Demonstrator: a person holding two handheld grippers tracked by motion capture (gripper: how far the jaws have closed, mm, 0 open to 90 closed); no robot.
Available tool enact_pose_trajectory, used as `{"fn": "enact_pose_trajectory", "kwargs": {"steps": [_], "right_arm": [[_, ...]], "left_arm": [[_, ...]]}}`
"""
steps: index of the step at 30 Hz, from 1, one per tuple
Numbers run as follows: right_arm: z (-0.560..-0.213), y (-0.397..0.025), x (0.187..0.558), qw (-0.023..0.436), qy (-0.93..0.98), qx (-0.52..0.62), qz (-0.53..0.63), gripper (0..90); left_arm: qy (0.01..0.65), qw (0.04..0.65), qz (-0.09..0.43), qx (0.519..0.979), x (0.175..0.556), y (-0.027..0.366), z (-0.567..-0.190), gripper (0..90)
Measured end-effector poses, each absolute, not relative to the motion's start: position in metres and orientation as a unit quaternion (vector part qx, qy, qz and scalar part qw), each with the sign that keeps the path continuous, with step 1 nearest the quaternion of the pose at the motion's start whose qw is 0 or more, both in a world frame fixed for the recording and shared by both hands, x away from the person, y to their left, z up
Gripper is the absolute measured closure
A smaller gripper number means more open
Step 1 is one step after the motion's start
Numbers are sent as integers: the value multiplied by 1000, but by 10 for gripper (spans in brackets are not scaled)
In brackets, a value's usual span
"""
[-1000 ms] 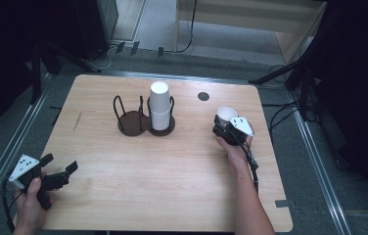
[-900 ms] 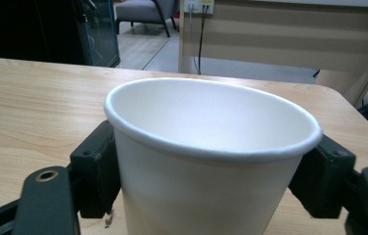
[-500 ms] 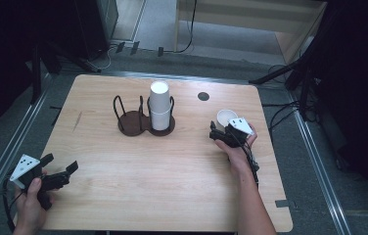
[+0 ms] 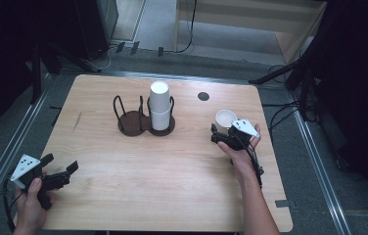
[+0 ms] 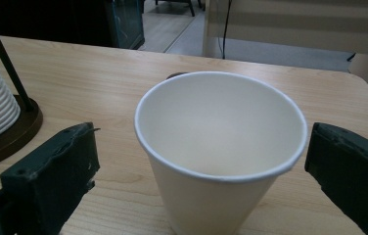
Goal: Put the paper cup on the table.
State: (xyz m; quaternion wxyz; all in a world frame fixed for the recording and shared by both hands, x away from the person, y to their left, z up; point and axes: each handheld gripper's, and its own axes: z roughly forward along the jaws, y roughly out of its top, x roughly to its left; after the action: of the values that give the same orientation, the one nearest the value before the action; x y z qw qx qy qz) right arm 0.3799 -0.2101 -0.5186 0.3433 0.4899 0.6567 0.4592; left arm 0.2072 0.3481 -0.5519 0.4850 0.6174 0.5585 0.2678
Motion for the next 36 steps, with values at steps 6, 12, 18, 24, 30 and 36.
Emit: {"fn": "enact_pose_trajectory", "kwargs": {"steps": [6, 12, 18, 24, 30, 36], "right_arm": [[-512, -217, 372, 347, 652, 491, 463, 0], [-502, -223, 359, 349, 644, 488, 475, 0], [-497, -230, 348, 356, 641, 483, 479, 0], [-490, -240, 335, 358, 634, 482, 487, 0], [-491, -254, 320, 357, 629, 483, 494, 0], [-490, -268, 306, 356, 617, 493, 500, 0]], "left_arm": [[559, 483, 268, 618, 207, 348, -552, 0], [559, 484, 269, 617, 207, 348, -552, 0], [558, 481, 271, 620, 207, 347, -552, 0], [557, 479, 272, 621, 207, 347, -552, 0], [557, 479, 272, 621, 207, 346, -552, 0], [558, 478, 273, 621, 207, 346, -552, 0]]}}
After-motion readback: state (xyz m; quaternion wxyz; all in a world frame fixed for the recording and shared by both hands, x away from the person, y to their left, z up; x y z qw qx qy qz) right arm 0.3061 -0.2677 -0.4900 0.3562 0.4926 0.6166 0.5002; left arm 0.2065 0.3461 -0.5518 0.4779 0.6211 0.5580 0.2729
